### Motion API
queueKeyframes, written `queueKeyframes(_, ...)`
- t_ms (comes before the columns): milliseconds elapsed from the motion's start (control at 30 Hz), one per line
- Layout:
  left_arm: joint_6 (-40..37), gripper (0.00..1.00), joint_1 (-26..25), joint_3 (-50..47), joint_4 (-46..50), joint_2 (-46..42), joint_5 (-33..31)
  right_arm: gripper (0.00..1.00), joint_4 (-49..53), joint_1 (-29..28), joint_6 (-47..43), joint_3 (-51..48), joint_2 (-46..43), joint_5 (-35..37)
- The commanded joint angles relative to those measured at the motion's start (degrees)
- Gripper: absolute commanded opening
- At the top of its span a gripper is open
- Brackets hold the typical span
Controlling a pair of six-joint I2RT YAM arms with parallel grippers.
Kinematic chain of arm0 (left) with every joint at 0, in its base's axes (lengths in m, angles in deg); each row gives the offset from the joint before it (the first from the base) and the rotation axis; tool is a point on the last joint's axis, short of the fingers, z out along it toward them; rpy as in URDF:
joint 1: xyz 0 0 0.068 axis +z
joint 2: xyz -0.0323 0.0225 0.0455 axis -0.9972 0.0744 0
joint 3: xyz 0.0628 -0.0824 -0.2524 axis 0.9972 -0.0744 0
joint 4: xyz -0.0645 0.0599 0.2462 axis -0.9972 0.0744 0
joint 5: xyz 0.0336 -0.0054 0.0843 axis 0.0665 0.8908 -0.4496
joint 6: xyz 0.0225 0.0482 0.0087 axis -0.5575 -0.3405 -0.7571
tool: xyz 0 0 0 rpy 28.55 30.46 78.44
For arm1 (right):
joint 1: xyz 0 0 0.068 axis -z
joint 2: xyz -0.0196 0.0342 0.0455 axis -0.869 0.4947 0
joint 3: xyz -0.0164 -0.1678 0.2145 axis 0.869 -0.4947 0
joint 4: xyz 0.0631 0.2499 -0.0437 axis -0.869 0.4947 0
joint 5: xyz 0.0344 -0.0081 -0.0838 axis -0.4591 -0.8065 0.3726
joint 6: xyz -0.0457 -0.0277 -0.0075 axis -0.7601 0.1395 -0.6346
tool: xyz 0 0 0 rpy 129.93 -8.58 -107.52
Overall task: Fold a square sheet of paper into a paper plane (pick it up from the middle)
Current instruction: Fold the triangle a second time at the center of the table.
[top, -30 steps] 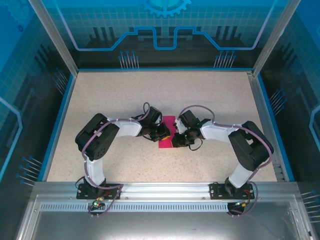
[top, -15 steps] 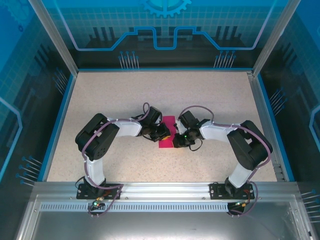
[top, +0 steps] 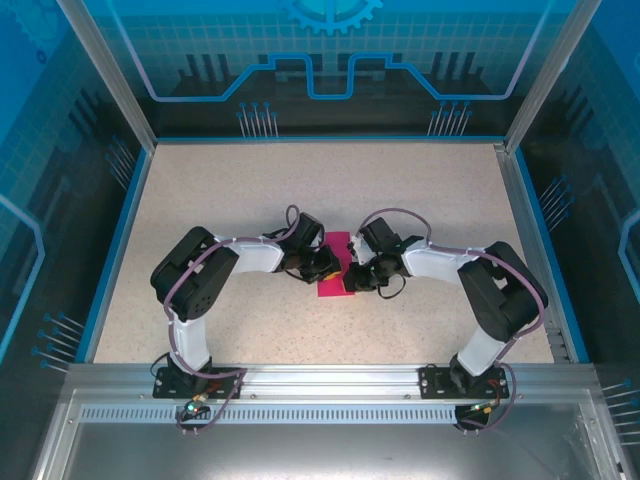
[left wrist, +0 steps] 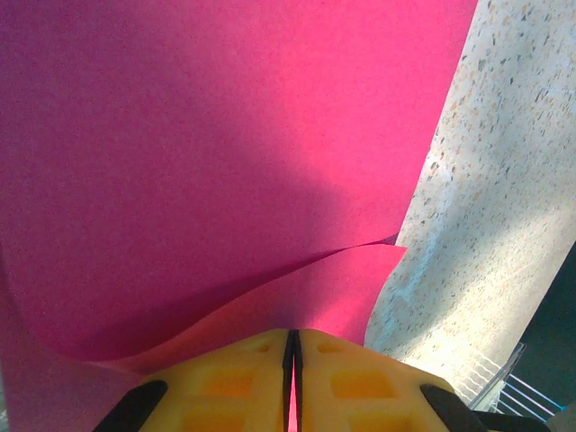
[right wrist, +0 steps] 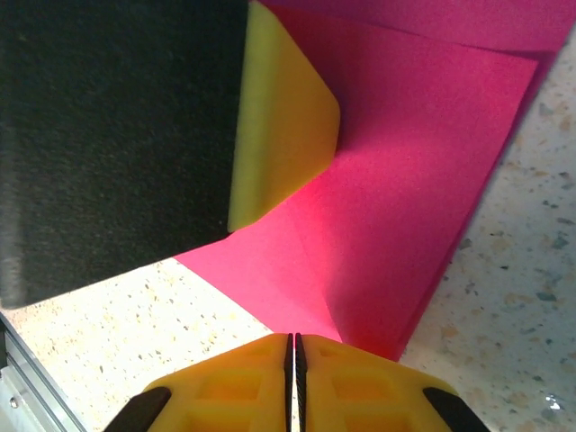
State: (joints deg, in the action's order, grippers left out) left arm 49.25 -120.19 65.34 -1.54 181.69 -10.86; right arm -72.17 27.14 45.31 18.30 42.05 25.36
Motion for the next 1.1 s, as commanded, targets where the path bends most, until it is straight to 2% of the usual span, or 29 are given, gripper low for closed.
queueKeyframes(0, -0.46, 0.14, -0.33, -0.08, 3.17, 1.53, -1.59, 0.11, 0.44, 0.53, 0.51, 0.84, 1.48, -0.32)
queueKeyframes(300, -1.11, 0.14, -0.26, 0.36, 3.47, 1.64, -1.8, 0.11, 3.04, 0.69, 0.07, 0.68, 3.05, 2.08)
queueKeyframes(567, -1.38, 0.15, 0.02, 0.88, 3.94, 1.89, -1.94, 0.11, 1.41, 3.48, -0.15, -1.9, 3.32, -3.43)
queueKeyframes(733, -1.38, 0.14, 0.05, 0.55, 4.12, 1.63, -1.86, 0.11, -0.84, 3.18, 0.87, 0.5, 0.9, -6.8)
queueKeyframes(1067, -1.38, 0.14, 0.03, 0.62, 3.82, 1.76, -1.54, 0.1, 0.04, 2.48, 1.08, 1.16, 4.52, -2.56)
